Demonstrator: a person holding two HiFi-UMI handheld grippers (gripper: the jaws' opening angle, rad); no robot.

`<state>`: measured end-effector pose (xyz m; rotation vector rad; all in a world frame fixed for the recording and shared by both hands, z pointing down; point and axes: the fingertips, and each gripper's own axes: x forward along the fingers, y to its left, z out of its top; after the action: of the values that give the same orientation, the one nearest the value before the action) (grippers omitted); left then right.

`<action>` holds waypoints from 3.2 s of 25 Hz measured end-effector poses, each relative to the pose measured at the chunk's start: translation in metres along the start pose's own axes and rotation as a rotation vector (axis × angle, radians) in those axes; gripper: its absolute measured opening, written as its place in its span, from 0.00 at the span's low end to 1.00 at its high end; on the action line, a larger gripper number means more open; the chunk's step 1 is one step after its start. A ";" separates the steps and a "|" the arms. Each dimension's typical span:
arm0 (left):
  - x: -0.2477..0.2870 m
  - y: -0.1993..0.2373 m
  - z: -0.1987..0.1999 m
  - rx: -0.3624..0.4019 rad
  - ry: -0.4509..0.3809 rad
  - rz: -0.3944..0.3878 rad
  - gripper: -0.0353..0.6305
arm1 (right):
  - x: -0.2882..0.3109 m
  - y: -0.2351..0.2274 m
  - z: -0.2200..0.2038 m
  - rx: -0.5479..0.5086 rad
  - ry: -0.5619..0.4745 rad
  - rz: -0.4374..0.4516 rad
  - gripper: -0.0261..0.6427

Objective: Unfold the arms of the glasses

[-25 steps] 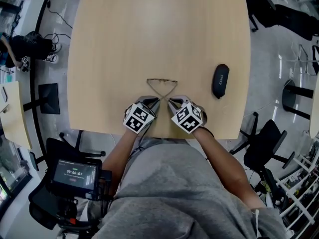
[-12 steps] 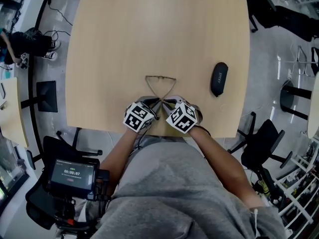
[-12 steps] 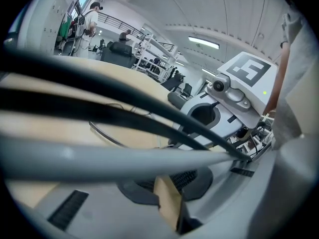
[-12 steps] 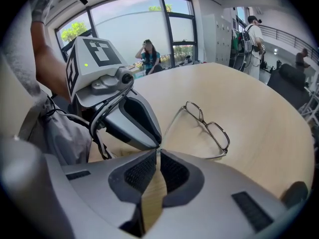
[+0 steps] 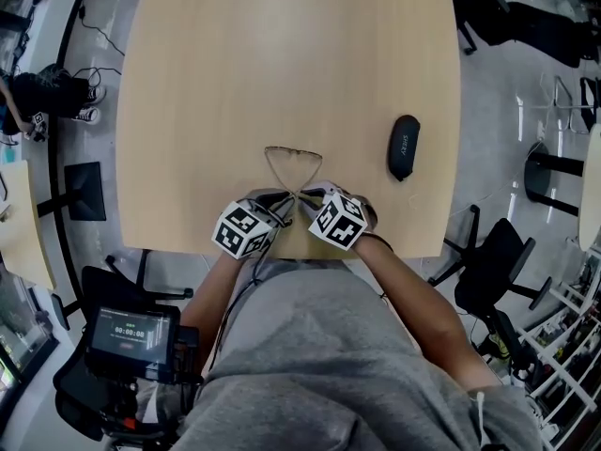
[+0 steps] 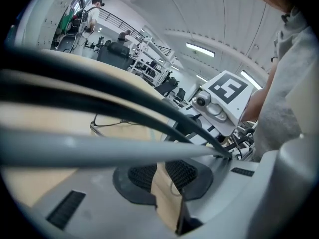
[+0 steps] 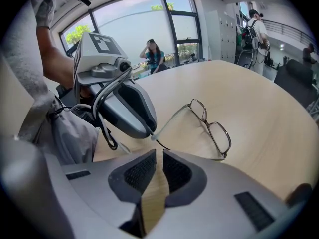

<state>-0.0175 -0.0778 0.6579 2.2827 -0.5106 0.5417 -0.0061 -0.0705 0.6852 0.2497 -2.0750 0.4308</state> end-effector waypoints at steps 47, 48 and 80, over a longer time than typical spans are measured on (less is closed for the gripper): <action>0.032 0.024 -0.012 0.248 0.306 0.032 0.12 | -0.015 -0.025 -0.049 0.041 0.188 -0.138 0.08; 0.031 0.025 -0.012 0.247 0.309 0.033 0.12 | -0.015 -0.026 -0.050 0.038 0.190 -0.141 0.08; -0.005 0.013 -0.006 0.315 0.188 -0.038 0.12 | -0.030 -0.040 -0.055 0.124 0.104 -0.191 0.08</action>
<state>-0.0294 -0.0809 0.6664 2.4968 -0.3056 0.8587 0.0660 -0.0855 0.6938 0.4852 -1.9043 0.4471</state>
